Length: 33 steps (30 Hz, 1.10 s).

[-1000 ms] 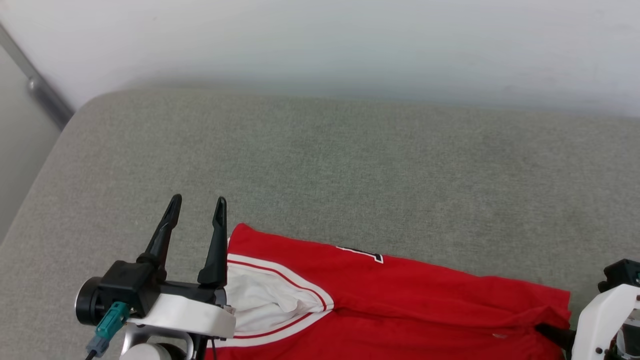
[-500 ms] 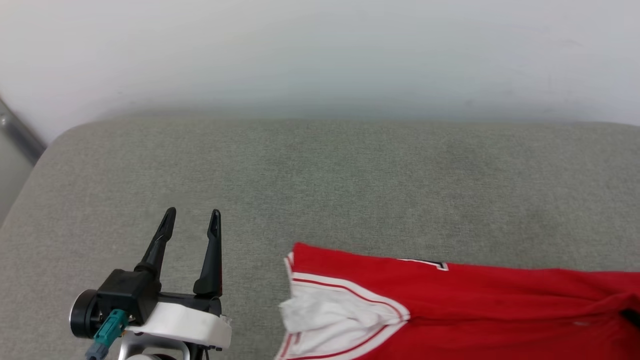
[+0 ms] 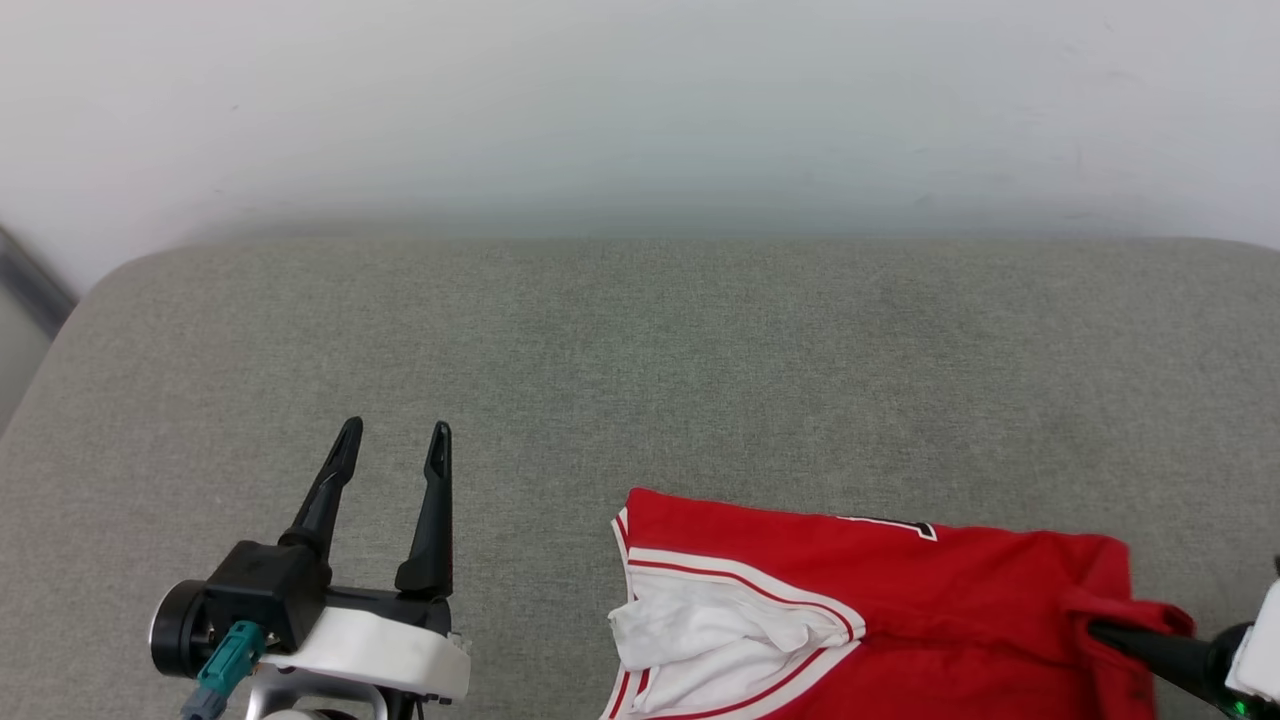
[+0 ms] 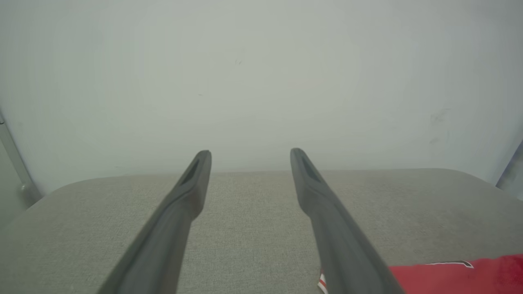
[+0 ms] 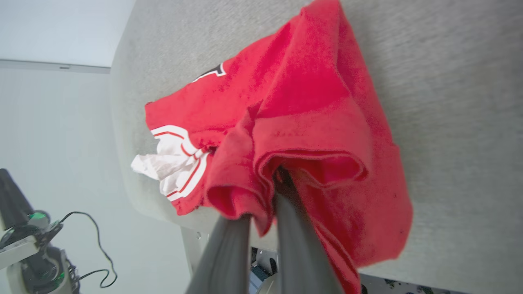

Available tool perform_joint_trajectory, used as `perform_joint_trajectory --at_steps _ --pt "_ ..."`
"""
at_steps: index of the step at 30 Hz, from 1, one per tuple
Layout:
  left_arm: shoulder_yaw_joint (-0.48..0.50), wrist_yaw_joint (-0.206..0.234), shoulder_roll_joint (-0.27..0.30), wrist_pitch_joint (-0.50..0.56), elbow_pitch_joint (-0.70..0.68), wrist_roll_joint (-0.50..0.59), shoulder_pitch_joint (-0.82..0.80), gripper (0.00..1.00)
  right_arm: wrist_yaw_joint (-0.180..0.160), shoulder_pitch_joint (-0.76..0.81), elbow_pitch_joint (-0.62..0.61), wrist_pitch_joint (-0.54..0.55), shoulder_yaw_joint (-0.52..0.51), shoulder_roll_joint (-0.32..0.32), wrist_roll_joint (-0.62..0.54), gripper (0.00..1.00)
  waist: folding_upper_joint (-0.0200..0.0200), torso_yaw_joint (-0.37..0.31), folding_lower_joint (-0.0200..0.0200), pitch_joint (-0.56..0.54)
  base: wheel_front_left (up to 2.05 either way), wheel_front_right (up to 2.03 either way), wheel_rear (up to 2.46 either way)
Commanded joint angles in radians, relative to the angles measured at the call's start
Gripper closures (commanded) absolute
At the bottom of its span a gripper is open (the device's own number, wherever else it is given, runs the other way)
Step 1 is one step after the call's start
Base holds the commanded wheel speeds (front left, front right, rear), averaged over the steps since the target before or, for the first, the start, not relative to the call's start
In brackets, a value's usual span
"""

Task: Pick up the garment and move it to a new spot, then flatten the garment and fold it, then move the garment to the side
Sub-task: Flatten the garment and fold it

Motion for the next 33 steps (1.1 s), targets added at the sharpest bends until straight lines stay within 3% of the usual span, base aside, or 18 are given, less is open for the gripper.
perform_joint_trajectory --at_steps 1,5,11,19,25,26,28,33 --pt "-0.002 0.001 -0.004 -0.004 0.003 0.0 -0.005 0.0 0.0 -0.025 -0.012 0.049 -0.007 0.019 0.058 1.0 0.0 0.002 0.0 -0.004 0.0 0.0 0.0" --pt "-0.011 -0.006 -0.006 -0.001 0.009 -0.002 -0.012 0.0 0.0 -0.051 0.029 0.129 0.012 0.049 0.223 1.0 0.0 0.008 0.0 -0.01 0.0 0.0 0.0" --pt "-0.026 -0.017 -0.016 0.001 0.024 -0.005 -0.032 0.0 0.0 -0.072 0.147 0.036 0.224 0.048 0.46 1.0 0.0 0.031 0.0 -0.01 0.0 0.0 0.0" --pt "-0.04 -0.029 -0.028 -0.003 0.043 -0.006 -0.059 0.0 0.0 -0.128 0.226 -0.157 0.554 0.047 0.576 1.0 0.0 0.076 0.0 0.02 0.0 0.0 0.0" --pt "-0.048 -0.039 -0.044 -0.013 0.06 -0.007 -0.08 0.0 0.0 -0.191 0.296 -0.291 0.716 0.047 0.551 0.99 0.0 0.106 0.0 0.053 0.0 0.0 0.0" --pt "-0.047 -0.04 -0.044 -0.016 0.063 -0.007 -0.084 0.0 0.0 -0.197 0.306 -0.308 0.732 0.047 0.544 0.77 0.0 0.109 0.0 0.056 0.0 0.0 0.0" --pt "-0.046 -0.042 -0.048 -0.019 0.069 -0.008 -0.089 0.0 0.0 -0.209 0.324 -0.332 0.762 0.047 0.524 0.0 0.0 0.113 0.0 0.062 0.0 0.0 0.0" --pt "-0.041 -0.04 -0.051 -0.027 0.084 -0.01 -0.083 0.0 0.0 -0.234 0.304 -0.357 0.81 0.041 0.455 0.0 0.0 0.108 0.0 0.065 0.0 0.0 0.0"
